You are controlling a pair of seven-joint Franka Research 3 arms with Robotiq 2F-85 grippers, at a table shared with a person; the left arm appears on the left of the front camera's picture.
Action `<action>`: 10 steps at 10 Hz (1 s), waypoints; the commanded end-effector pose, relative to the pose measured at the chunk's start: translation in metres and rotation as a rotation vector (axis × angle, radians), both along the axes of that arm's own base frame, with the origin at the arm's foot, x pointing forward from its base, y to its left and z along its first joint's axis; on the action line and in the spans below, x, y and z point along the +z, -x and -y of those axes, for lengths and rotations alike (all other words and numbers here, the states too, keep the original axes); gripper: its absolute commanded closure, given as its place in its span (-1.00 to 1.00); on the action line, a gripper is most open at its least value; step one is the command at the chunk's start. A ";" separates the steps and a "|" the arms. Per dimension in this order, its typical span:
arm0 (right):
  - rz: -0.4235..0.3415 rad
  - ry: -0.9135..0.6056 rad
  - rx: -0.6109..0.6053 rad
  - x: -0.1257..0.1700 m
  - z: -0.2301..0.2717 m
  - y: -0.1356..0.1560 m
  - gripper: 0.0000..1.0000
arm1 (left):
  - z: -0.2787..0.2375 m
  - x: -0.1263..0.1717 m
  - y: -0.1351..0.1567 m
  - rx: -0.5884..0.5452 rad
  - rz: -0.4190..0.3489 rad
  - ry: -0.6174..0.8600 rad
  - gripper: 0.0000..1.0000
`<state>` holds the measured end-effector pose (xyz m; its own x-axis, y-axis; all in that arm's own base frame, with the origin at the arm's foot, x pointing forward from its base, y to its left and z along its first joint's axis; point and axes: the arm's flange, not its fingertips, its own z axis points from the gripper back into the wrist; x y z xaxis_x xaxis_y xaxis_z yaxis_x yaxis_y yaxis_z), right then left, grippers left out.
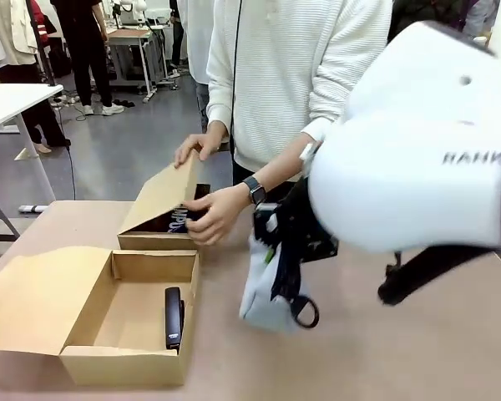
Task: Place items inside the box.
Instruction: Pick up a Pencil pouch or Stapler and place it inside the Mailer Box closest to the robot.
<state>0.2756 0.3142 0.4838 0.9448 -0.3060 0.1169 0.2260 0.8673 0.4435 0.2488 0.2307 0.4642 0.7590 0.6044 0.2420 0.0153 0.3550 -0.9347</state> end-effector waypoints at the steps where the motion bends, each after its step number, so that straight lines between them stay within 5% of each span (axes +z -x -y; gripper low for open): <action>1: -0.007 -0.033 -0.016 -0.001 0.022 -0.004 0.82 | 0.002 -0.001 0.001 -0.003 0.025 0.007 -1.00; 10: -0.008 -0.021 -0.032 0.004 0.016 -0.011 0.82 | 0.002 -0.001 0.001 -0.003 0.025 0.007 -1.00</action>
<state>0.2874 0.2953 0.4859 0.9388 -0.3303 0.0980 0.2517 0.8518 0.4594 0.2488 0.2307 0.4642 0.7590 0.6044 0.2420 0.0153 0.3550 -0.9347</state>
